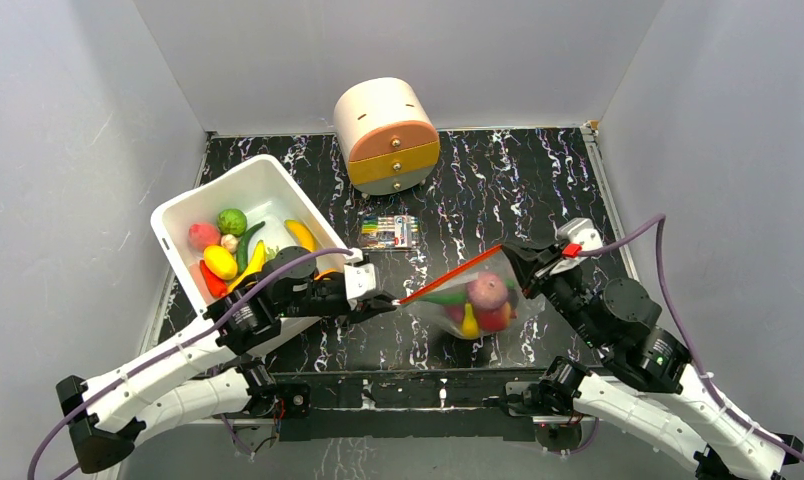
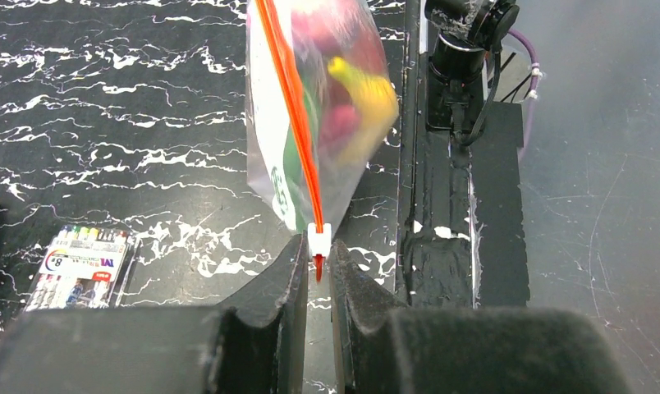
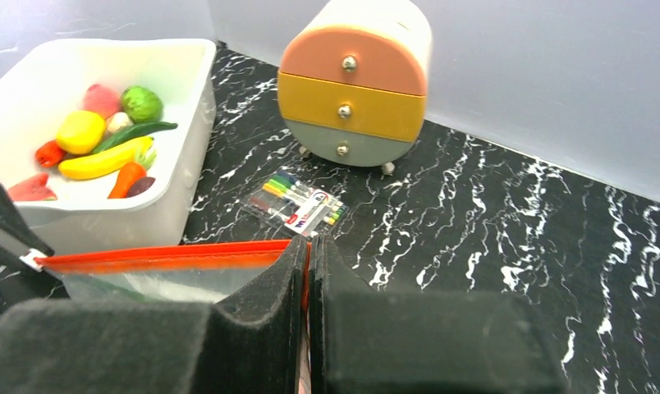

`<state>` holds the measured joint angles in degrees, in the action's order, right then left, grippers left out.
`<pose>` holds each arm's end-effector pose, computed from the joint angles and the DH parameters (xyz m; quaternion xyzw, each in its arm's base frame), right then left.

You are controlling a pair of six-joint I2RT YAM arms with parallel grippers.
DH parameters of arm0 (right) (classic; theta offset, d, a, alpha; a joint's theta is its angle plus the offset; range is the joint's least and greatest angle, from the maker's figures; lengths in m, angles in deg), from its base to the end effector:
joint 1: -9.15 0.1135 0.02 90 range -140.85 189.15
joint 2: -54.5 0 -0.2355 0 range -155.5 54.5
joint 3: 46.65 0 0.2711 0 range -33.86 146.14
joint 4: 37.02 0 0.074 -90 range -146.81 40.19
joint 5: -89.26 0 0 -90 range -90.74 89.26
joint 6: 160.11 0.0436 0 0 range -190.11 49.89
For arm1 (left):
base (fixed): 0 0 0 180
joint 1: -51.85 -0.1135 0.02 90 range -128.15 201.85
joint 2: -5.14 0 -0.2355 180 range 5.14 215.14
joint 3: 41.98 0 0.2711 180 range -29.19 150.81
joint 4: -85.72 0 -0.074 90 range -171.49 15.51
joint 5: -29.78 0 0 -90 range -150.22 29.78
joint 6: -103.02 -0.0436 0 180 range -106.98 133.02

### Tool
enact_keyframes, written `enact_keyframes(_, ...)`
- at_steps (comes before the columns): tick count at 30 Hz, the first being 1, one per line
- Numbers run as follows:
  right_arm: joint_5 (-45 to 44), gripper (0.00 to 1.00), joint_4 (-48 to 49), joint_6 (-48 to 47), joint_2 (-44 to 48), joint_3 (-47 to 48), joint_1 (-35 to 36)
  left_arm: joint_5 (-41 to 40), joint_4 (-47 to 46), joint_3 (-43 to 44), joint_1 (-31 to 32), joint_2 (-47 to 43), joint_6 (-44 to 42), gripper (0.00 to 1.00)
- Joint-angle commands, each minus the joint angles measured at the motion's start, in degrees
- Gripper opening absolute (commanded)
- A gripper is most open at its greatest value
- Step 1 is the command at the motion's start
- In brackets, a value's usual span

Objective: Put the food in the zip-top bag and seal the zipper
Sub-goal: Zip the zipper food storage bag, then place the zipper food storage bag at the center of the board.

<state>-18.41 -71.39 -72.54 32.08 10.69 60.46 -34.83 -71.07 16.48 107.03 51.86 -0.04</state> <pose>0.0979 0.1011 0.3596 -0.2169 0.6696 0.1921 0.6839 0.1189 -0.2037 0.3176 0.5388 0.5473 -0.3807 0.5151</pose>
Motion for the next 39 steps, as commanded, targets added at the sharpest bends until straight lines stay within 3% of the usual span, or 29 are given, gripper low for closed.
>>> enact_keyframes(1, -12.0, 0.0, 3.1, 0.5, 1.4, 4.9, -0.6, -0.1, 6.2, -1.4, -0.1, -2.5, -0.4, 0.0)
enact_keyframes(6, -14.8, 0.0, 3.6, 1.6, 2.5, 4.5, -0.6, -0.5, 6.6, -2.4, -0.1, -3.3, 0.4, 0.0)
enact_keyframes(12, -12.1, 0.0, 4.0, 3.9, 2.0, 3.5, -0.6, 1.5, 3.1, -2.8, -0.1, -2.7, 1.8, 0.0)
enact_keyframes(19, -9.5, 0.0, -0.5, 20.3, 1.9, -1.1, -0.7, 0.0, -0.4, -2.6, -0.1, 1.6, 3.4, 0.11)
enact_keyframes(21, -11.3, 0.0, -0.7, 23.7, 2.3, -3.3, -0.6, -0.6, -0.2, -2.3, -0.1, 2.2, 3.2, 0.18)
enact_keyframes(25, -15.5, 0.0, -1.4, 26.4, 2.0, -4.7, -0.7, -4.0, -0.1, -1.6, -0.1, 1.9, 3.7, 0.43)
enact_keyframes(30, -23.2, 0.0, -0.4, 25.0, -2.0, -4.1, -0.6, -8.0, -0.5, -0.5, -0.2, -0.3, 5.1, 0.63)
enact_keyframes(31, -24.8, 0.0, -0.2, 24.9, -3.4, -3.7, -0.7, -8.5, -0.4, -0.2, -0.1, -0.5, 5.3, 0.76)
enact_keyframes(32, -26.5, 0.0, -0.1, 24.8, -4.8, -3.2, -0.6, -8.8, -0.2, 0.0, -0.1, -0.7, 5.4, 0.95)
enact_keyframes(39, -31.8, 0.0, 3.8, 17.9, -12.8, -1.5, -0.6, -9.1, 1.7, 0.8, -0.1, -1.1, 6.2, 0.98)
